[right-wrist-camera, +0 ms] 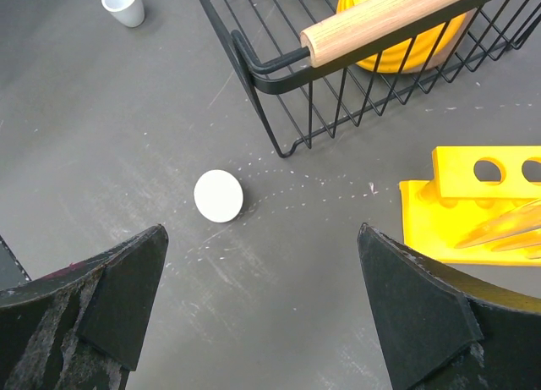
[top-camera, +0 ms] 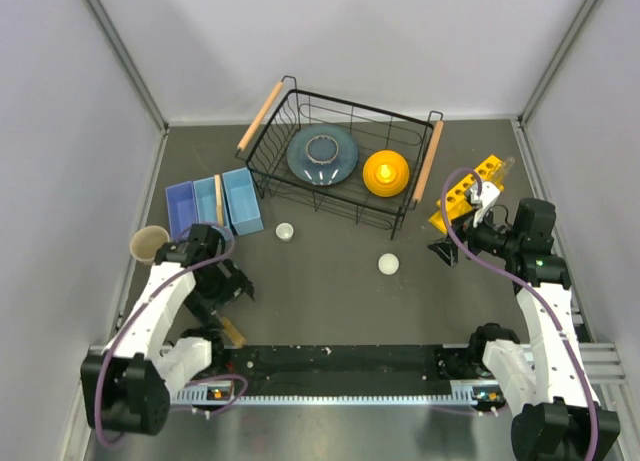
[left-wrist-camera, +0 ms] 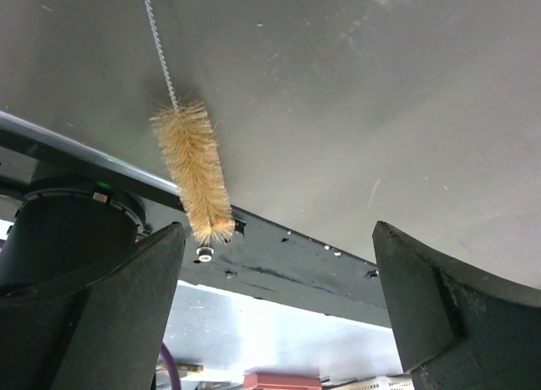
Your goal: Organize the chemistry lab equipment
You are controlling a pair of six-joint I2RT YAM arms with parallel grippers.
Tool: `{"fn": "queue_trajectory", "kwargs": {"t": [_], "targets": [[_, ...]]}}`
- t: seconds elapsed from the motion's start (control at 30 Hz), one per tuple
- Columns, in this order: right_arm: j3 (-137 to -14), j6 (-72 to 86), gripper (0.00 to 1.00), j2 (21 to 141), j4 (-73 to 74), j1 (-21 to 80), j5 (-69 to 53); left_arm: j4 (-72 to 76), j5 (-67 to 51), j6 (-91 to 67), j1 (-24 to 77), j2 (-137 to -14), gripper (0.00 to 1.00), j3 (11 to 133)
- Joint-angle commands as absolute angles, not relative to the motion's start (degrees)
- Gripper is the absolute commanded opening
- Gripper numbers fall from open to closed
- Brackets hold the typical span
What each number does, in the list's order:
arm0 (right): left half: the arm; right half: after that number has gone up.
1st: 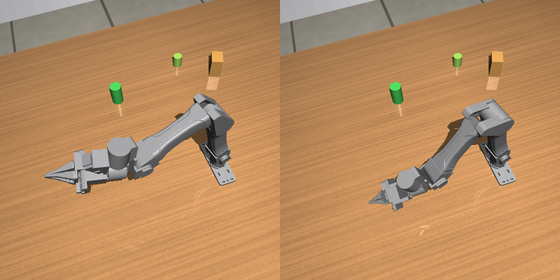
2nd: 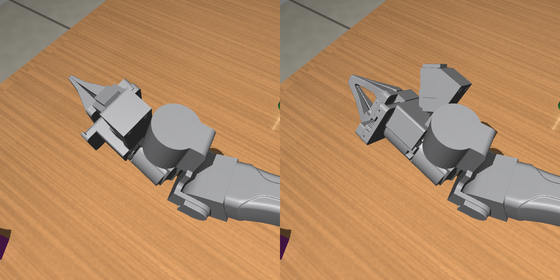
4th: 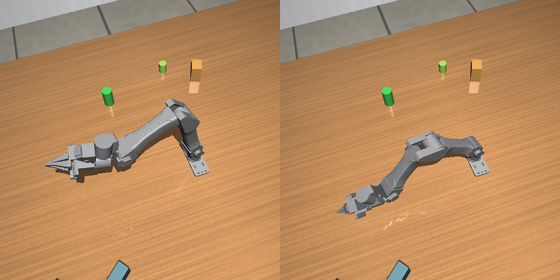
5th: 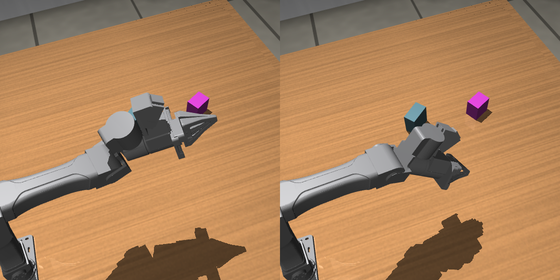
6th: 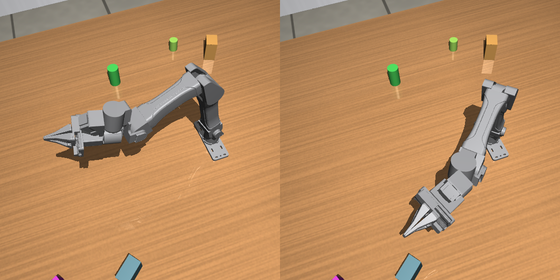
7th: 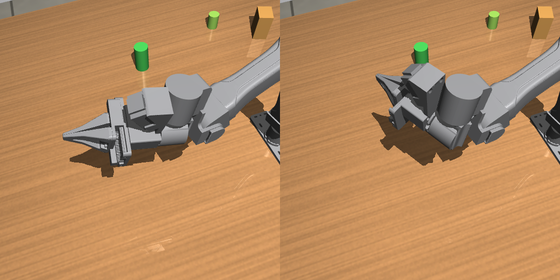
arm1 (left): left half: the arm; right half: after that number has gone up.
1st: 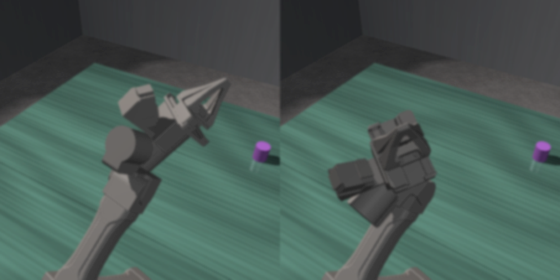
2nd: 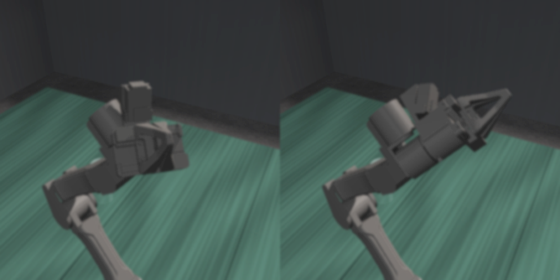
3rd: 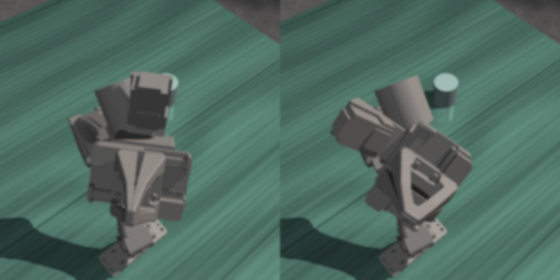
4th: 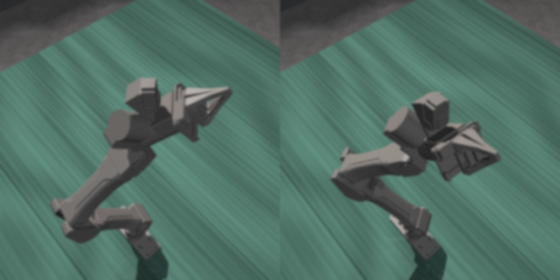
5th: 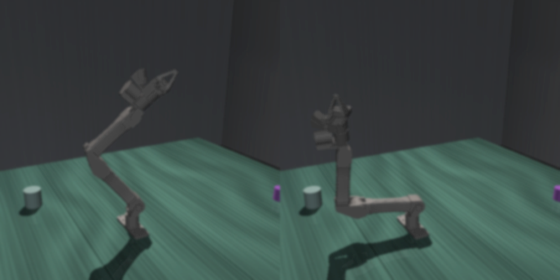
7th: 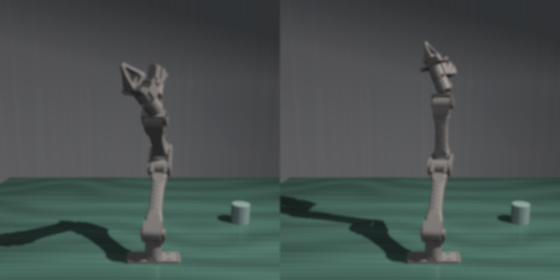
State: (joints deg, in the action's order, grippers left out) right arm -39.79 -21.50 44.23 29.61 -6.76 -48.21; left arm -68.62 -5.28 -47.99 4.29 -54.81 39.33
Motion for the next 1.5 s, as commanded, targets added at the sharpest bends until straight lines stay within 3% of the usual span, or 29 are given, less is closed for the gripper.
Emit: {"fn": "queue_trajectory", "kwargs": {"t": [0.0,0.43,0.8,1.07,1.23,1.47], "targets": [[-40.17,-22.68,0.95,43.33,28.47,-6.59,-48.43,-67.07,-4.57,-55.28,7.29,-59.84,0.98,36.04],[-40.34,-22.85,0.97,41.75,28.39,-6.59,-47.37,-68.02,1.49,-60.38,8.26,-67.06,0.93,38.41],[-40.60,-22.41,0.98,40.87,28.39,-6.59,-47.46,-70.14,6.06,-64.68,15.11,-73.65,0.84,41.31],[-40.69,-22.24,0.99,40.43,28.48,-6.59,-47.29,-70.22,3.60,-65.82,17.31,-72.61,0.66,40.26],[-40.78,-22.15,0.99,40.08,28.39,-6.59,-47.20,-70.49,4.66,-69.08,19.16,-72.86,0.67,40.43],[-40.78,-21.97,0.99,39.55,28.39,-6.59,-47.55,-73.74,8.61,-69.61,20.83,-83.66,0.68,45.00]]}}
